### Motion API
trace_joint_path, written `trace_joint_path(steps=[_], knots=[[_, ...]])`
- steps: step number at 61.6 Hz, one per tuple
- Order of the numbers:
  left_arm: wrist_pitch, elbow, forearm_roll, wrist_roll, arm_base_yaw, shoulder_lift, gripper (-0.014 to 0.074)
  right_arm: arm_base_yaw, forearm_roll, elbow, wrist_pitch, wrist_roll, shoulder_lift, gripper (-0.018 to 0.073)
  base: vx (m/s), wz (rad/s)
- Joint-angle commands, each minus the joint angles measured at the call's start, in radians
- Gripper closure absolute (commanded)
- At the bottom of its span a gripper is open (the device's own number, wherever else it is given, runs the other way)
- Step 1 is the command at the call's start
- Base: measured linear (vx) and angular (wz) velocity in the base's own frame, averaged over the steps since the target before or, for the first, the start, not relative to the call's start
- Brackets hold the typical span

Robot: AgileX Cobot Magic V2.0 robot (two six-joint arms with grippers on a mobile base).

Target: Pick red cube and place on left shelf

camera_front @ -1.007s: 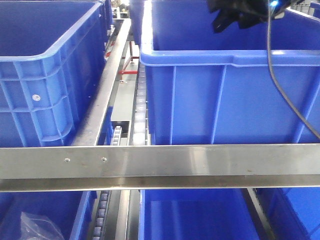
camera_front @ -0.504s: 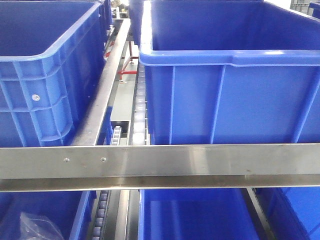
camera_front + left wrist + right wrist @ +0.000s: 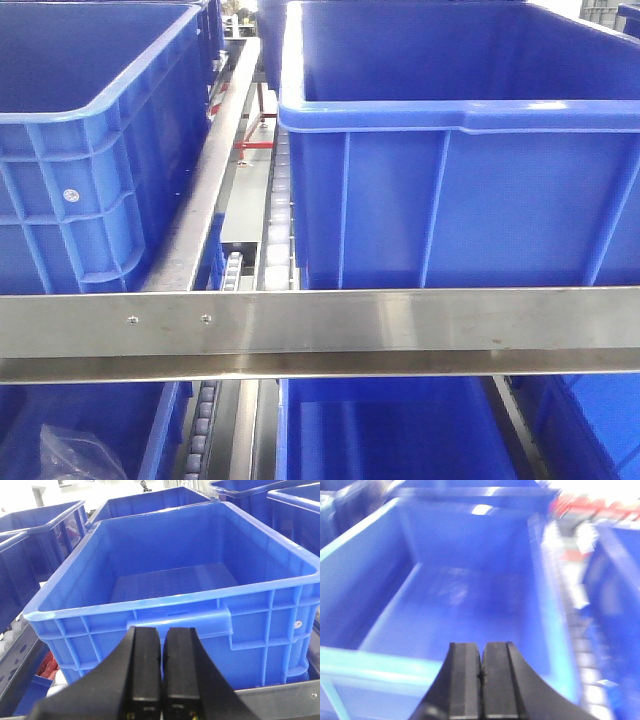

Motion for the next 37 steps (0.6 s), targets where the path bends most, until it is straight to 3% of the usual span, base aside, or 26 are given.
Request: trace_joint_path(steps=[1, 37], knots=[[-0.09, 0.022, -0.005, 0.001, -0.007, 0.0, 0.0491, -0.018, -0.007, 0.016, -0.083, -0.01, -0.082, 0.0503, 0.0, 0.0], [-0.09, 0.022, -0.005, 0.001, -0.007, 0.0, 0.0491, -0.018, -0.007, 0.04, -0.082, -0.01, -0.129, 0.0503, 0.0, 0.0]])
